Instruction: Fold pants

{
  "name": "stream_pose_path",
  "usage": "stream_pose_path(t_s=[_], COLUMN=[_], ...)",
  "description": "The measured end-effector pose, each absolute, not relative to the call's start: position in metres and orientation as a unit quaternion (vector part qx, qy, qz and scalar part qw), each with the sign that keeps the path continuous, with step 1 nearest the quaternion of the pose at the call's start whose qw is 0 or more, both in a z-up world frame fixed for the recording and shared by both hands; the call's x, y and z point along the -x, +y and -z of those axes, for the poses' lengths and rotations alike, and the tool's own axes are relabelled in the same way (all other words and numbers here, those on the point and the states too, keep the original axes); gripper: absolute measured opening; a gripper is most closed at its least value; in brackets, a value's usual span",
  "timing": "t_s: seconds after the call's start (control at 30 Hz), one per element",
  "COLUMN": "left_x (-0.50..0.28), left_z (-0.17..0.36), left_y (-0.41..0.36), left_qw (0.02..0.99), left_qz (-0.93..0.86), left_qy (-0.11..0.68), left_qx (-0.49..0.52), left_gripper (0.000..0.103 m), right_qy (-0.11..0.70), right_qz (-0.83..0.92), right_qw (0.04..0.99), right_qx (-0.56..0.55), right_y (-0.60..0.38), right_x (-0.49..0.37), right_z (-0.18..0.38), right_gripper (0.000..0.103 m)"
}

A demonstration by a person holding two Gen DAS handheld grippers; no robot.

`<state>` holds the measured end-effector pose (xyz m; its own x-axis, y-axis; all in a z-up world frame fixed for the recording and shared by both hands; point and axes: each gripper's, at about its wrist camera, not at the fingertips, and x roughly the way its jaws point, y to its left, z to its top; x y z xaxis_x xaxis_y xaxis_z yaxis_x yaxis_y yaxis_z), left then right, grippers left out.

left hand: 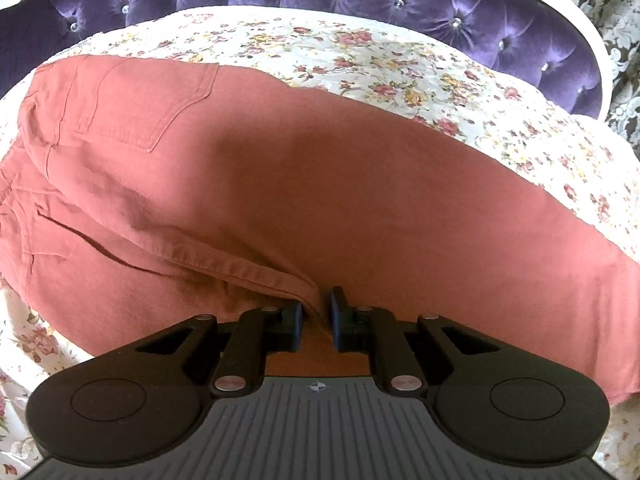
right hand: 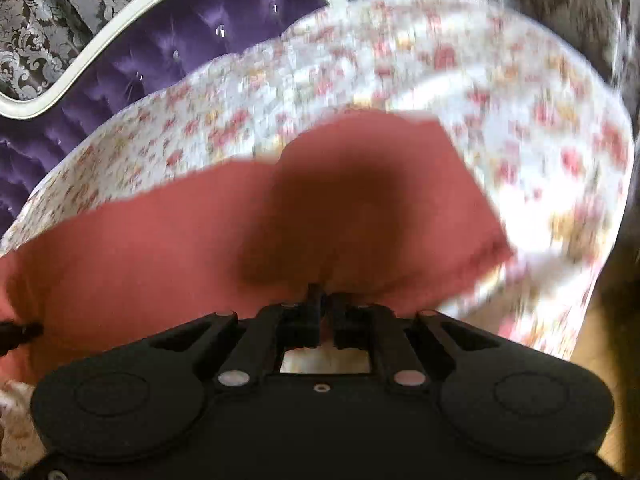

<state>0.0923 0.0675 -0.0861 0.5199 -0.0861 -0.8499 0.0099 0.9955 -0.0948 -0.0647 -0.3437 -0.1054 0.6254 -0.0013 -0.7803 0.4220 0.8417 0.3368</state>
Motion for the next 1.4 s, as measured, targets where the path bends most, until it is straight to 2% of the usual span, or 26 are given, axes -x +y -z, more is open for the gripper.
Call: stream_pose_path(t_s=[0.07, 0.1, 0.2, 0.43, 0.6, 0.7, 0.97, 1.03, 1.07, 1.13, 1.27, 1.4], left_x=[-0.092, -0.092, -0.091, -0.091, -0.090, -0.091, -0.092, -0.091, -0.091, -0.088, -0.072, -0.060], left_z=[0.086, 0.086, 0.086, 0.085, 0.085, 0.085, 0.084, 0.084, 0.084, 0.080, 0.059, 0.066], left_y=[0.067, 0.067, 0.066, 0.067, 0.066, 0.064, 0.064, 0.063, 0.062, 0.063, 0.064, 0.058], left_qw=[0.871, 0.871, 0.872, 0.871, 0.871, 0.871, 0.871, 0.872, 0.873, 0.875, 0.886, 0.880], left_qz=[0.026, 0.026, 0.025, 0.026, 0.025, 0.023, 0.023, 0.022, 0.022, 0.024, 0.031, 0.034], left_qy=[0.489, 0.489, 0.487, 0.489, 0.490, 0.489, 0.489, 0.488, 0.486, 0.483, 0.460, 0.473], left_qx=[0.037, 0.037, 0.034, 0.041, 0.035, 0.030, 0.033, 0.030, 0.029, 0.038, 0.042, 0.018], left_gripper=[0.014, 0.014, 0.014, 0.013, 0.014, 0.013, 0.013, 0.013, 0.011, 0.007, 0.007, 0.007], right_qy=[0.394, 0.379, 0.360, 0.348, 0.320, 0.322, 0.346, 0.358, 0.358, 0.345, 0.306, 0.347], right_qz=[0.122, 0.127, 0.148, 0.177, 0.266, 0.230, 0.192, 0.188, 0.194, 0.196, 0.207, 0.219], right_qw=[0.868, 0.872, 0.883, 0.891, 0.889, 0.898, 0.902, 0.899, 0.899, 0.907, 0.921, 0.905], right_qx=[-0.277, -0.284, -0.264, -0.232, -0.192, -0.193, -0.171, -0.169, -0.160, -0.143, -0.123, -0.111], right_y=[-0.353, -0.358, -0.369, -0.394, -0.406, -0.414, -0.426, -0.426, -0.424, -0.419, -0.411, -0.414], right_x=[0.070, 0.072, 0.064, 0.053, 0.061, 0.057, 0.018, 0.013, 0.012, 0.014, 0.022, 0.006], right_z=[0.099, 0.095, 0.090, 0.091, 0.084, 0.085, 0.113, 0.119, 0.120, 0.115, 0.092, 0.105], right_gripper=[0.024, 0.033, 0.048, 0.050, 0.052, 0.052, 0.048, 0.032, 0.016, 0.010, 0.010, 0.013])
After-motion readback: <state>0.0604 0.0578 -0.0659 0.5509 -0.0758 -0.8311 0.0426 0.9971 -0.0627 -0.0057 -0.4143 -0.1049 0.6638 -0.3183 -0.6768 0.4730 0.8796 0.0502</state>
